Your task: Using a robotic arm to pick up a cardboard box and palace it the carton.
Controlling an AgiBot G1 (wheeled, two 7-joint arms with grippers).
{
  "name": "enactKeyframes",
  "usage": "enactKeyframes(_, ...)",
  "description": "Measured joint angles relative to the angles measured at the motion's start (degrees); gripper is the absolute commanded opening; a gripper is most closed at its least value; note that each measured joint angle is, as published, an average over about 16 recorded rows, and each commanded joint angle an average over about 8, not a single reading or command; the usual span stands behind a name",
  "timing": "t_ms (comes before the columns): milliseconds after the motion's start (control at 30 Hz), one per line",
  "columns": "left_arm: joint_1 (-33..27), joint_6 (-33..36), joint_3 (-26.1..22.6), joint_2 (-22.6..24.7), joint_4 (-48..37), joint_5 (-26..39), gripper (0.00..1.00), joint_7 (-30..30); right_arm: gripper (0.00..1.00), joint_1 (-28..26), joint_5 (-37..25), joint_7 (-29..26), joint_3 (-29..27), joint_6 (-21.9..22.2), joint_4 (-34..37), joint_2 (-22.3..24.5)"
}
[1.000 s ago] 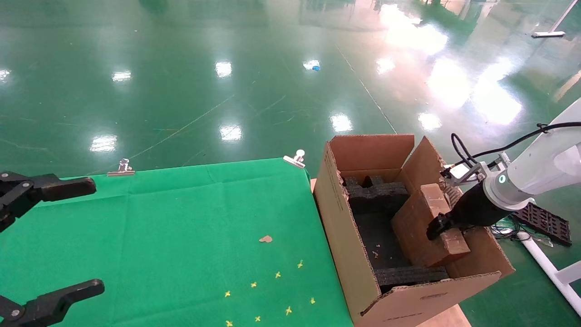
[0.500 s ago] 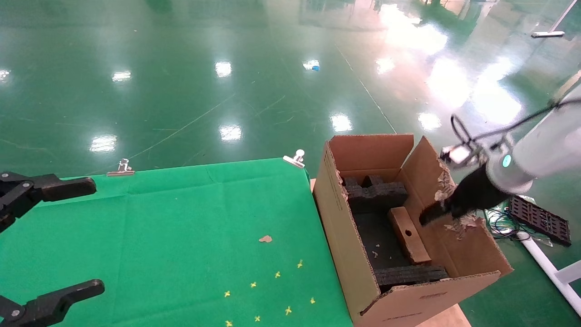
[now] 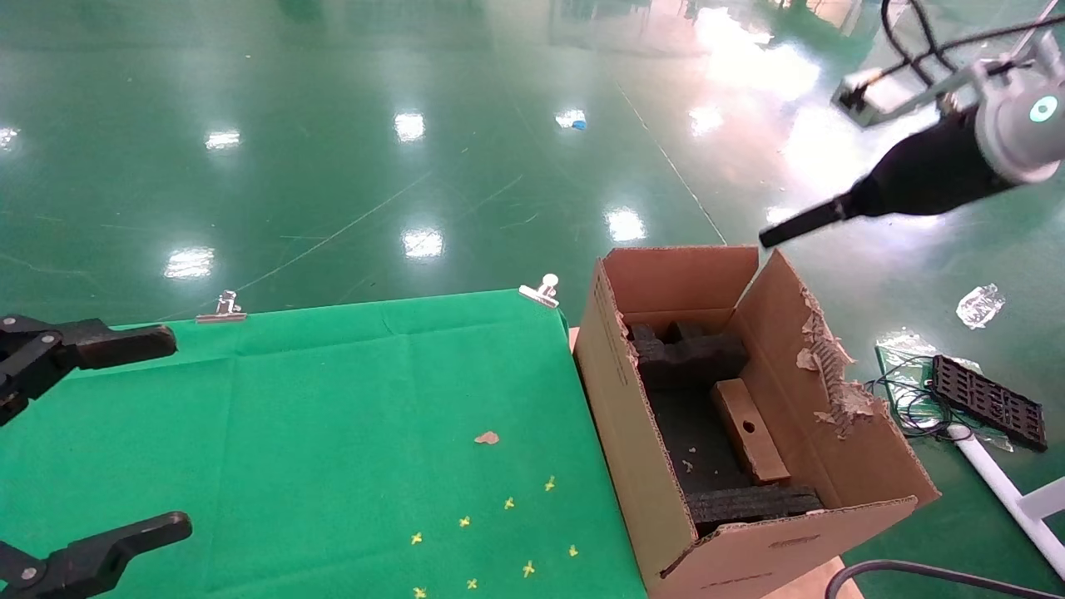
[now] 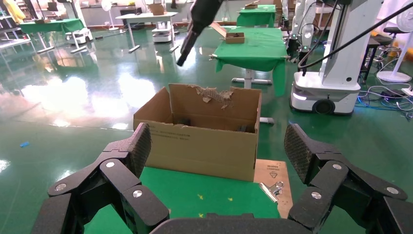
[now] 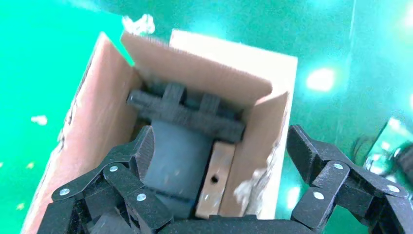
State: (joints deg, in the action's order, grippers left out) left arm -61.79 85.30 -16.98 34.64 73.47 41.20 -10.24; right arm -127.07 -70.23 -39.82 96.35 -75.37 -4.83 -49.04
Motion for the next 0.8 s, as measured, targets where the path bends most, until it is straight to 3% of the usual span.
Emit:
enactKeyframes(333, -0.01, -0.01, -0.03, 0.0, -0.04, -0.03, 1.0, 0.02, 1.0, 2.47, 3.08, 4.82, -6.36, 1.05, -5.61, 2.16)
enactKeyframes(800, -0.04, -0.01, -0.08, -0.01, -0.06, -0.05, 1.0, 0.05, 1.0, 17.07, 9.0, 10.5, -23.62, -1.5, -20.34, 4.98)
